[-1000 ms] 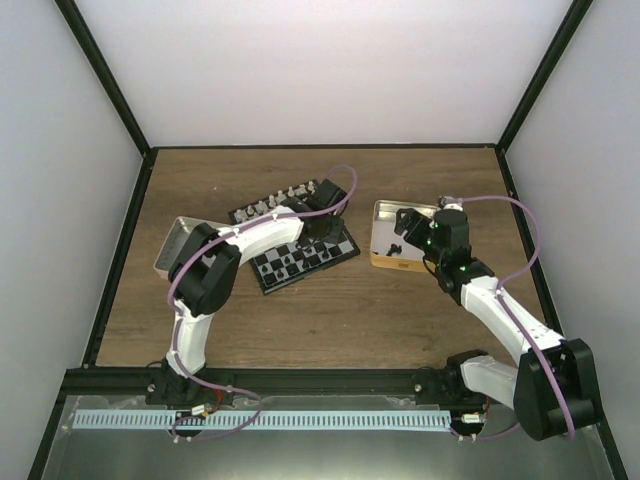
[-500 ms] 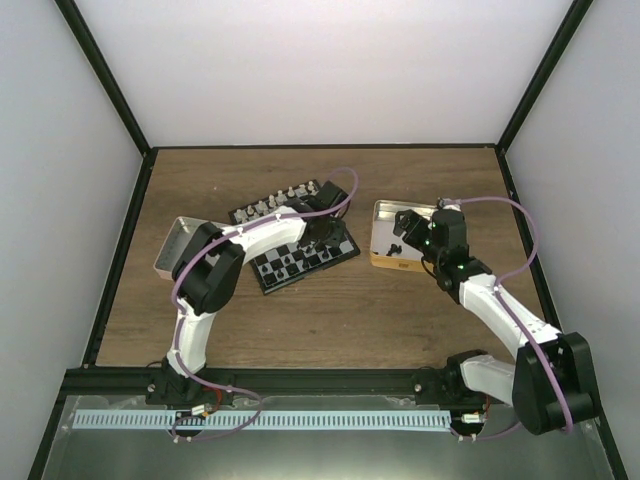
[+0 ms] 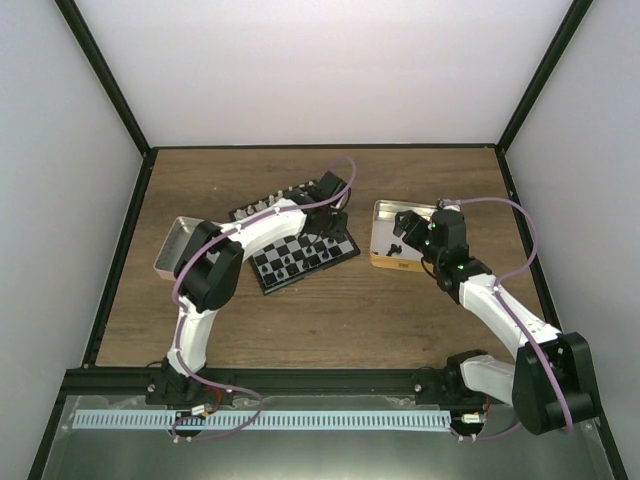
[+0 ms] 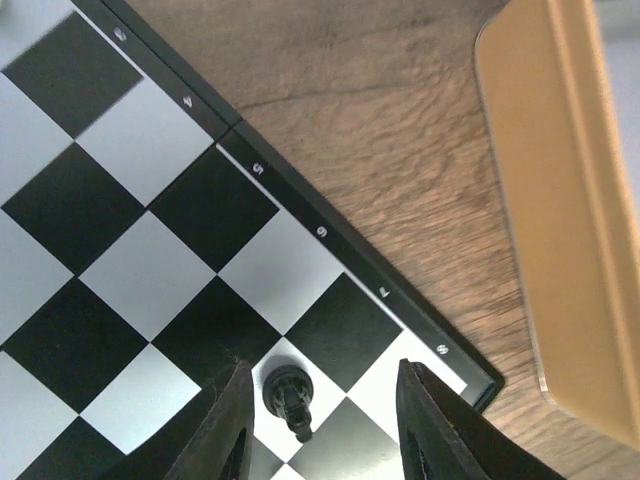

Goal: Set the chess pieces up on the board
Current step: Place the chess piece on the chessboard, then adjust the chess piece on the chessboard.

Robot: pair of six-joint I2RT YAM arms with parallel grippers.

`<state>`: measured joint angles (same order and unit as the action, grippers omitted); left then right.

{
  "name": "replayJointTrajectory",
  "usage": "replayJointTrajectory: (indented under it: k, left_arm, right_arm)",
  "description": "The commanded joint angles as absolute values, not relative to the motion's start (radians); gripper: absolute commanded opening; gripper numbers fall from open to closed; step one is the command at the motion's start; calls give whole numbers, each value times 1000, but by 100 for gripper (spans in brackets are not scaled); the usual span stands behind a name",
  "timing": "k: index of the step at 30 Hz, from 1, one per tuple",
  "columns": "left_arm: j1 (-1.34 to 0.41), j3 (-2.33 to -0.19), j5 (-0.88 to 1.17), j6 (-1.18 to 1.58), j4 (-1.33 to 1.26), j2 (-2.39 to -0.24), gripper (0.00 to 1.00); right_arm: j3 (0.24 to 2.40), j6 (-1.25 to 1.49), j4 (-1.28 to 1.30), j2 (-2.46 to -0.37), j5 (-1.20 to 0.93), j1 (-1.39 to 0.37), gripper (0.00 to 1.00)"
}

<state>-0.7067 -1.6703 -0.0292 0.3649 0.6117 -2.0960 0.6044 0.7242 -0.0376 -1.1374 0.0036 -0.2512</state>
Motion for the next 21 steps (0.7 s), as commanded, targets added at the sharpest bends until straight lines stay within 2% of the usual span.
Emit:
replayJointTrajectory:
  k: [1,5,9,11,21]
  left_arm:
    - [-701,-1690,-22,370,653,-2148,40]
    - [-702,-1698,-19,371,663,-2163,36]
    - [-702,-1701,-17,366,669,-2165,16]
    - [-703,-1701,-16,359,667,-2159,9]
    - [-718,-1671,-4,331,683,-2100,7]
  right_arm:
    - [595,733,-46,-1136,14,-249,90]
    - [593,733,-48,-1134,14,-250,90]
    - [593,732,-48,-1135,16,-248,90]
    - [593,732,-46,-1134,18,-247,90]
    - [588,735,-48,-1134,13,-248,90]
